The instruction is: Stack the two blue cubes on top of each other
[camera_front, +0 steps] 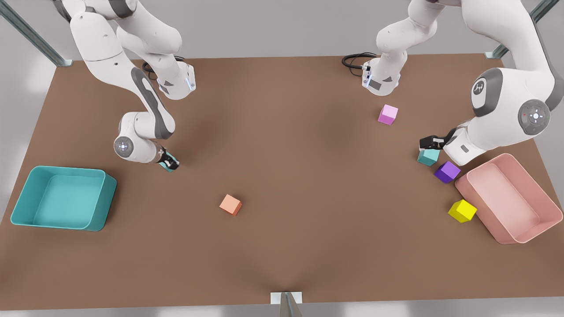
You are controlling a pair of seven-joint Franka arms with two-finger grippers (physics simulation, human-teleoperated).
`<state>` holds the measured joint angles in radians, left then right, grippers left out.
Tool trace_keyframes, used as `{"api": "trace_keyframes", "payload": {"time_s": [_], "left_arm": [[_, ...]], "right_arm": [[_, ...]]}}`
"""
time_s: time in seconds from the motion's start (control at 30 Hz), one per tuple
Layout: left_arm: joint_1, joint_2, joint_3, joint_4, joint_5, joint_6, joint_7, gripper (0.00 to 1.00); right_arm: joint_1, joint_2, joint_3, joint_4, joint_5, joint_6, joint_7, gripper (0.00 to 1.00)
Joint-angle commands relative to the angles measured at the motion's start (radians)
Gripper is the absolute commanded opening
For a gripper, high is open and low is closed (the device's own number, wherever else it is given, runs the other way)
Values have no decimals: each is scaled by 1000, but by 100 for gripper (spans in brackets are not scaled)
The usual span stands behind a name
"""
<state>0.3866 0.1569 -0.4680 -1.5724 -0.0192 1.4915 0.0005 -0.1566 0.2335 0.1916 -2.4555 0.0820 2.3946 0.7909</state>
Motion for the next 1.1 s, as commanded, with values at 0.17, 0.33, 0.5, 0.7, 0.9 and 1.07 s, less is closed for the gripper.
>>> {"api": "trace_keyframes", "payload": {"time_s": [0.17,0.33,0.5,0.7,0.9,1.07], "left_arm": [[0,0,-1,0,-1,-2,-2,100],[-2,6,-1,0,1,-2,-4,100],[-2,6,-1,0,1,-2,-4,100],[-2,10,-3,0,1,-2,-5,100],[-2,10,-3,0,1,-2,-5,100],[-6,10,-3,-2,1,-2,-7,100]], "right_arm": [[-8,35,-1,12,2,11,8,100],[-8,78,-4,20,4,47,8,100],[-9,87,-6,36,4,46,7,100],[-32,78,-6,69,4,3,-48,55],[-24,43,66,204,77,-143,-52,55],[149,73,131,329,196,-134,214,55]]}}
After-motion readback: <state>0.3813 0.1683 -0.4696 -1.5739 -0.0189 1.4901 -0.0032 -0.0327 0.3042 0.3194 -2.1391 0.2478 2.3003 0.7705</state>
